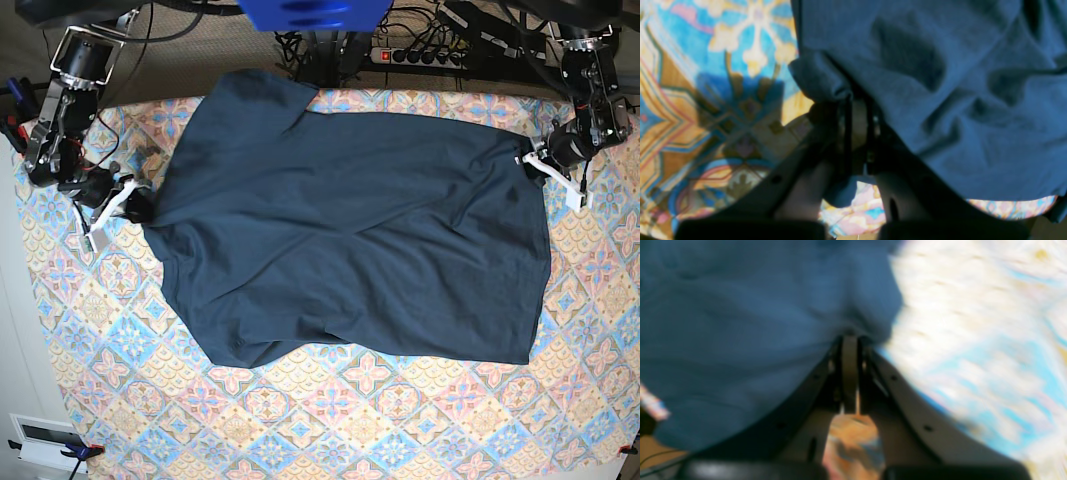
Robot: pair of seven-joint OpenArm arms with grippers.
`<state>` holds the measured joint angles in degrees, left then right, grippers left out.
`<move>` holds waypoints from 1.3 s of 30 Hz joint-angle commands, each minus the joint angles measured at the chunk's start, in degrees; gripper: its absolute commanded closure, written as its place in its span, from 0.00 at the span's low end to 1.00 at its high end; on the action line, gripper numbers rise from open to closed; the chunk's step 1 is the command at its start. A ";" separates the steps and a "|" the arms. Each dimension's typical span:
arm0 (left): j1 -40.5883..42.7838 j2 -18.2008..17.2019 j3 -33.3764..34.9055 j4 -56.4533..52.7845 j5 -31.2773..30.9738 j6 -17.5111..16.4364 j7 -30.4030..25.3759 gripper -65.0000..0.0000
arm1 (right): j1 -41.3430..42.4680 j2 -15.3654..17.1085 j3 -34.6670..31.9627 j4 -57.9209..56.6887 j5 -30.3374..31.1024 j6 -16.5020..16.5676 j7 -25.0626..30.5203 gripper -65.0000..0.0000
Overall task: Layout the t-shirt on the table in an organized manner, then fold the t-shirt properly
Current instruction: 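Pull the shirt taut between both grippers to straighten it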
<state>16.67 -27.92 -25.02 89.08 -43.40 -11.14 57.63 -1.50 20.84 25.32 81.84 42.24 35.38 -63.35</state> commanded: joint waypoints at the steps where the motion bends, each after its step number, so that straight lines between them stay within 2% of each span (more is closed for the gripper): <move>1: 0.08 -0.87 -0.52 0.72 -0.16 -0.16 -0.53 1.00 | 1.45 0.92 0.48 -0.04 0.27 0.27 0.71 1.00; 9: 0.96 -0.87 -0.52 0.81 -0.52 -0.16 -0.70 1.00 | 7.96 0.92 2.59 -1.54 -10.19 0.27 2.30 1.00; 11: 0.96 -0.87 -0.52 0.81 -0.52 -0.16 -0.70 1.00 | 9.10 0.92 2.33 -1.62 -12.13 0.27 3.97 1.00; 17: 0.87 -0.87 -0.52 0.90 -0.52 -0.16 -0.70 1.00 | 11.04 0.92 2.15 -1.36 -16.00 0.27 4.14 1.00; 20: 0.96 -0.87 -0.52 0.90 -0.52 -0.16 -0.53 1.00 | 10.24 0.92 2.15 -0.30 -15.91 0.27 4.14 0.94; 24: 3.33 -1.31 -0.70 1.25 -0.69 -0.16 -0.44 0.99 | 5.15 0.92 2.15 4.27 -15.91 0.27 4.14 0.81; 25: 3.86 -2.45 -0.70 1.34 -0.69 -0.16 -0.35 0.98 | 3.74 0.92 2.33 6.55 -15.91 0.27 4.14 0.79; 30: 6.24 -3.42 -0.87 1.60 -0.78 -0.16 -0.35 0.80 | -4.70 0.92 2.15 14.99 -14.94 0.27 4.14 0.78; 33: 6.76 -3.86 -1.05 1.60 -1.22 -0.16 -0.35 0.77 | -8.22 0.74 1.98 18.24 -10.02 0.36 4.14 0.78; 36: 6.76 -5.09 -3.42 1.60 -6.23 -0.16 0.18 0.77 | -10.06 0.65 1.71 19.83 -4.22 0.36 4.14 0.78; 39: 6.50 -6.58 -7.73 1.60 -13.88 -0.16 4.04 0.77 | -10.59 0.65 -0.84 21.06 -1.32 0.36 4.14 0.78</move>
<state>23.42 -33.08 -32.10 89.89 -56.99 -11.09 62.28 -12.45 20.67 24.14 101.84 40.03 35.62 -60.18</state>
